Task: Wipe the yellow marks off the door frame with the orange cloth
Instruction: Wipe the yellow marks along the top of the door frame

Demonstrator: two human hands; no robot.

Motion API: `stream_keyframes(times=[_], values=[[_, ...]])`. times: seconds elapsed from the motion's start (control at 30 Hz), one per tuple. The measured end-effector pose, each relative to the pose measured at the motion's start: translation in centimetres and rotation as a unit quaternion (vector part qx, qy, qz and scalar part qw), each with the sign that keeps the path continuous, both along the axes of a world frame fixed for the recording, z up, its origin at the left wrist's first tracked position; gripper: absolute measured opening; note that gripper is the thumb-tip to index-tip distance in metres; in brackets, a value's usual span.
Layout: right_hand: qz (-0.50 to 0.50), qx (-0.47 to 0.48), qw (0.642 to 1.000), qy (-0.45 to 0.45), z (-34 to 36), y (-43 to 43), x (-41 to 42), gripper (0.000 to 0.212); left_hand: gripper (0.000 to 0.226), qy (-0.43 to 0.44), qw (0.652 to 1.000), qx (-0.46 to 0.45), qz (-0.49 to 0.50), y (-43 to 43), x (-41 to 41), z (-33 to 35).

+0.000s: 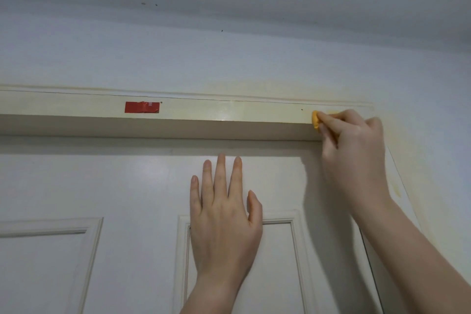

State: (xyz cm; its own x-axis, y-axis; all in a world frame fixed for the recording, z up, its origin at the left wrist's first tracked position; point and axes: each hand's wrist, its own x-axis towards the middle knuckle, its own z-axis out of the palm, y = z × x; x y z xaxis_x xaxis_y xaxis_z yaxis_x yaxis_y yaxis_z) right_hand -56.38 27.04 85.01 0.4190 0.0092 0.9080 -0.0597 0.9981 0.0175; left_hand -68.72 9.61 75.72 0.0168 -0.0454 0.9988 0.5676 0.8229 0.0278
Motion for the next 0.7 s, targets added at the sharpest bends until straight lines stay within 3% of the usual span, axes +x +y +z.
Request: stream_keyframes(times=[0.17,0.37,0.57,0.7], values=[[0.001,0.063,0.998,-0.022,1.2,-1.1,-0.5,0.026,0.068,0.006,1.0,-0.003,-0.004,1.0,0.1,-0.2],[-0.001,-0.001,1.0,0.001,-0.7,1.5,0.6,0.025,0.067,0.002,1.0,-0.005,-0.011,2.0,0.2,-0.6],[-0.016,0.047,0.998,-0.034,1.1,0.4,0.3,0.026,0.068,-0.003,1.0,-0.008,-0.005,2.8,0.3,-0.9],[-0.016,-0.016,0.999,-0.031,1.2,2.7,1.6,0.025,0.068,-0.008,1.0,-0.001,-0.01,3.3,0.5,-1.1]])
